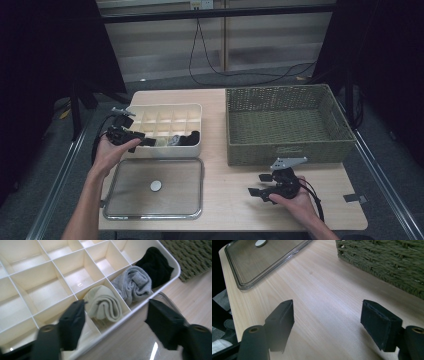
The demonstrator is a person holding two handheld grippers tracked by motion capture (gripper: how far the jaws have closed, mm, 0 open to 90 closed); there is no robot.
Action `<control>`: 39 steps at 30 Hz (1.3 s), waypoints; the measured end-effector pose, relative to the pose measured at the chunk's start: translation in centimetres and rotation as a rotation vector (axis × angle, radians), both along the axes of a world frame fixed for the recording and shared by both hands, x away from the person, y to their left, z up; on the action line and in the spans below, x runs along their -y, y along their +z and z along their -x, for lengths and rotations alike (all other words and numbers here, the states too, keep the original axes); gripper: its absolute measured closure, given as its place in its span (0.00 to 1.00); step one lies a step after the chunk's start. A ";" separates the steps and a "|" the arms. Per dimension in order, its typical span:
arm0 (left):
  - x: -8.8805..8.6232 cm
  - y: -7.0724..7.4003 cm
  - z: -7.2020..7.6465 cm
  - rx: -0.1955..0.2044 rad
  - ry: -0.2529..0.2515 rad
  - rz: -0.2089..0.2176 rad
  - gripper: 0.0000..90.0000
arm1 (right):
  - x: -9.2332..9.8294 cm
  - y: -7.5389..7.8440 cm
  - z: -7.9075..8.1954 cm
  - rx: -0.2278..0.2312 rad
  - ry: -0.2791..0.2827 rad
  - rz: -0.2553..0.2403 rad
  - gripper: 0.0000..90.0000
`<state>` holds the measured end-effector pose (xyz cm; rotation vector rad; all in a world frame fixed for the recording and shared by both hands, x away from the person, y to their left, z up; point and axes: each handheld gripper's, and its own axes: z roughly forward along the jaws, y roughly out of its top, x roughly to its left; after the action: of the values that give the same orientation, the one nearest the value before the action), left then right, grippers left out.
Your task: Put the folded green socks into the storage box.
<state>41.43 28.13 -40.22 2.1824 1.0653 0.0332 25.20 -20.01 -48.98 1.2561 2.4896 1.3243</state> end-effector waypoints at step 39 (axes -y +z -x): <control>-8.5 -4.3 11.2 0.072 0.132 0.094 0.44 | -10.2 0.7 -4.1 -0.017 0.085 -0.011 0.49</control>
<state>30.23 36.66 -44.52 2.0097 1.1449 0.1182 29.32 -9.82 -48.26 1.1810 2.5773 1.3534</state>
